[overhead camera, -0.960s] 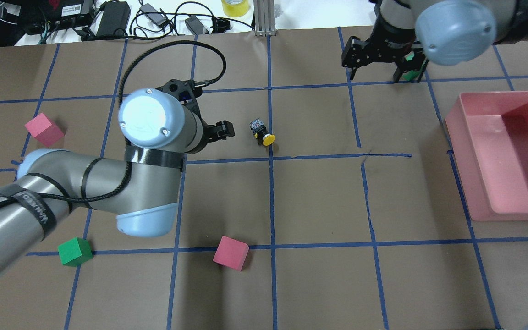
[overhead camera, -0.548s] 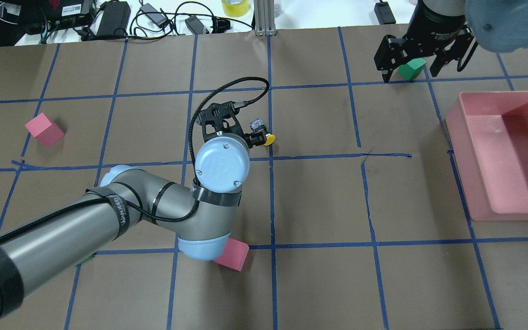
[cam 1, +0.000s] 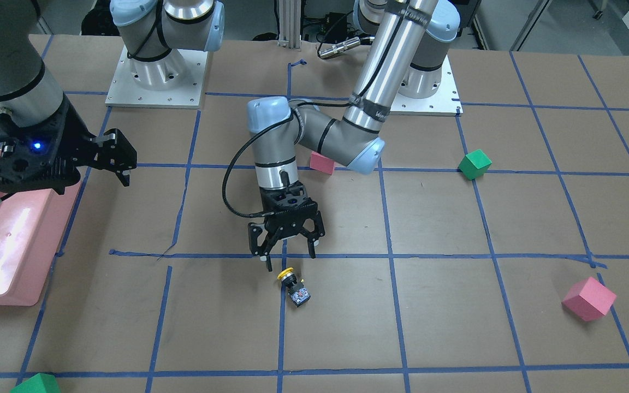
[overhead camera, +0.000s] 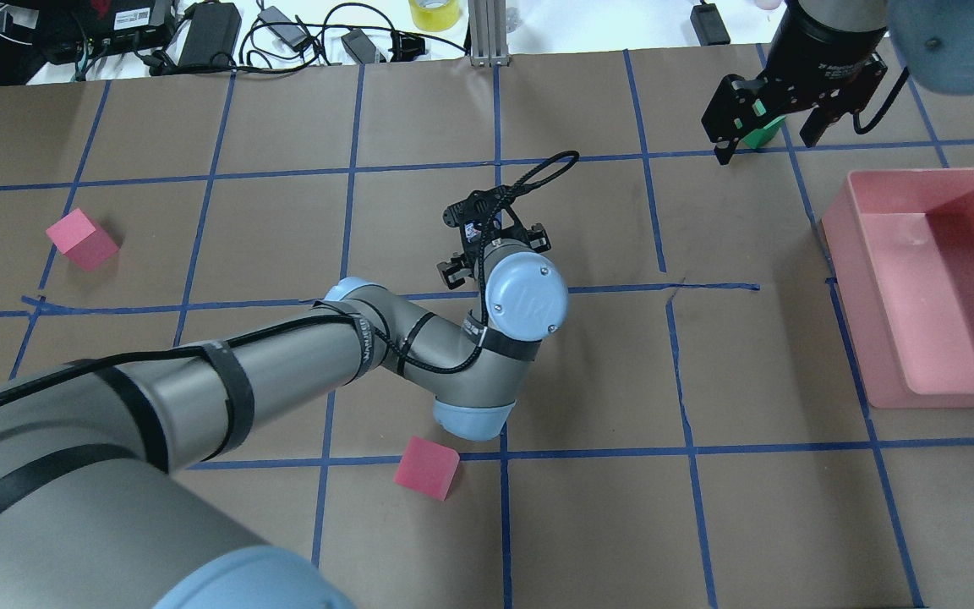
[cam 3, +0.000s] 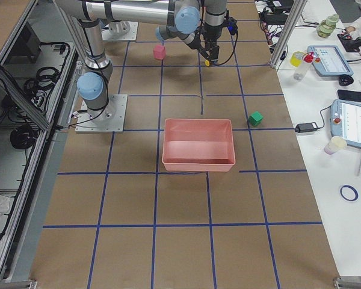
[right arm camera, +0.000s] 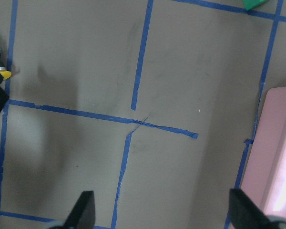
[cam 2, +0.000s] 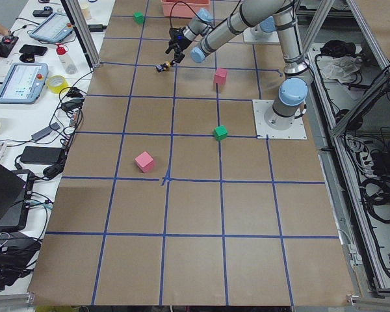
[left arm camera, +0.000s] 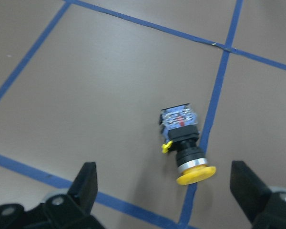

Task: Align button upright
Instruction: 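Reach the left gripper to the lying switch while the right arm withdraws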

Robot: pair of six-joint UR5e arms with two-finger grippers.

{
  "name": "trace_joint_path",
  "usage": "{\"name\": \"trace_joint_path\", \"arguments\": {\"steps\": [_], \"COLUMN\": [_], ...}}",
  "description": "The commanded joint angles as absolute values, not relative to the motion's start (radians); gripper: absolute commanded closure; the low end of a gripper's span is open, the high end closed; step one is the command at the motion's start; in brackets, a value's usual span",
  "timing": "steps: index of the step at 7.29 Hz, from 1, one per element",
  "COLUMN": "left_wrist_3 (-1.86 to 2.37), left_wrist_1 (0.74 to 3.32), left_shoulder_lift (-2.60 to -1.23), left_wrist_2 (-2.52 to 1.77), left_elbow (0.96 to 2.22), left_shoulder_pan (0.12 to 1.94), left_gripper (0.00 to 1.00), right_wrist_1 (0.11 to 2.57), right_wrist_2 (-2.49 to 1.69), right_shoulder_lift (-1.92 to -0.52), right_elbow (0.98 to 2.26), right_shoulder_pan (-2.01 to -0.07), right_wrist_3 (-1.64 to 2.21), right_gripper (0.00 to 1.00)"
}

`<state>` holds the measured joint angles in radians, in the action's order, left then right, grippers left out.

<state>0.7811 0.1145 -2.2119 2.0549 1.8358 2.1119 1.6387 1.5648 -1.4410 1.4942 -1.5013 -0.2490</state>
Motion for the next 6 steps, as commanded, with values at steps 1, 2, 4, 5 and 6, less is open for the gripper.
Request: {"name": "trace_joint_path", "arguments": {"steps": [1,2,4,5,6], "left_wrist_3": [0.792,0.788,0.784,0.784,0.784], "left_wrist_1": [0.114,0.114,0.114,0.115,0.114], "left_shoulder_lift": [-2.305,-2.315,-2.306,-2.307,-2.300], "left_wrist_2": [2.109,2.132,2.144,2.145,2.143], "left_elbow": [1.779,1.782,1.786,1.787,1.795], "left_shoulder_pan": [2.138,2.138,2.138,2.138,2.138], "left_gripper": [0.00,0.02,0.47,0.70,0.79], "right_wrist_1": [1.641,1.638,1.628,1.623,1.618], "right_wrist_2": [1.546,1.566,1.597,1.588,1.607], "right_shoulder_lift": [-1.443,-1.442,-1.442,-1.434,-1.448], "right_elbow": [1.496,1.494,1.500,1.515,1.517], "right_shoulder_pan": [-1.499,-1.494,-1.494,-1.500,-1.494], "right_wrist_3": [-0.250,-0.250,-0.252,-0.247,-0.258], "right_gripper": [0.00,0.00,0.00,0.00,0.00]}}
